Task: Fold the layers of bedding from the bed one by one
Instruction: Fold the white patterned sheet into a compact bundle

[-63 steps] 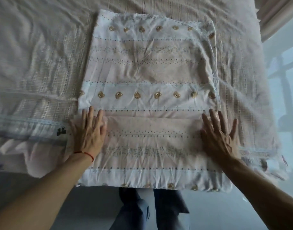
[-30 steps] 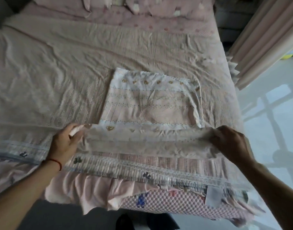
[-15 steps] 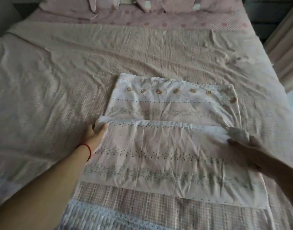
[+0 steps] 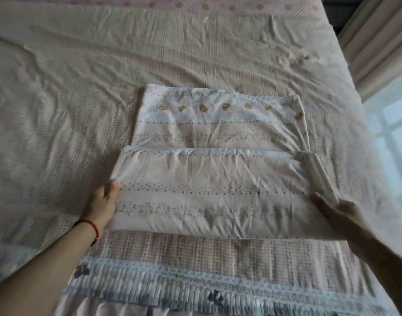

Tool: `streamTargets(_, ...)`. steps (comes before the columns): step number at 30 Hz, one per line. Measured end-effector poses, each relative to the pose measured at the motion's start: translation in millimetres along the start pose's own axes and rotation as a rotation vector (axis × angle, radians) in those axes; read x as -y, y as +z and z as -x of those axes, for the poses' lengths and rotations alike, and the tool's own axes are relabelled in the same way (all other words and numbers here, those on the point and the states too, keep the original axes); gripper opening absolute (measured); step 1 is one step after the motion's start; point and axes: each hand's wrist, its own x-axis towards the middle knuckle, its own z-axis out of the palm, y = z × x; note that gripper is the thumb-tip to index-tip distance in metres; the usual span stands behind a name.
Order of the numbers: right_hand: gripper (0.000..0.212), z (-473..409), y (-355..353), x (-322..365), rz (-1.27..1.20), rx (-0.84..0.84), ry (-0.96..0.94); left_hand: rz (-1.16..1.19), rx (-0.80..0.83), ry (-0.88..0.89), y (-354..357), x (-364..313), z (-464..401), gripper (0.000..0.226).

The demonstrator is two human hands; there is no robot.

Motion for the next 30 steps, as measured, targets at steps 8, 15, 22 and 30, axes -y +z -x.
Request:
streamTargets(8,0.088,71.2,48.8,-112.1,-0.081,0.092,0.176,-0.182,-0.048,0.064,9.5,35.5,42.0,0.051)
streamTargets(15,0.046,81.0,43.0,-123.3,-0.045,0.150,0.014,-0.181,-0.076,0.067,1.7,38.1,54.6,0.057)
streamTargets(22,0.047,122.9,35.3,-151.4,-0.105,0.117,0.132,-0.355,-0.041,0.042,-39.3,33.4,98.4,0.044)
streamTargets(30,0.033,200.5,-8.7,-144.3,-0.133,0.106,0.225,-0.276,0.153,-0.050,-100.7,15.8,170.1,0.048)
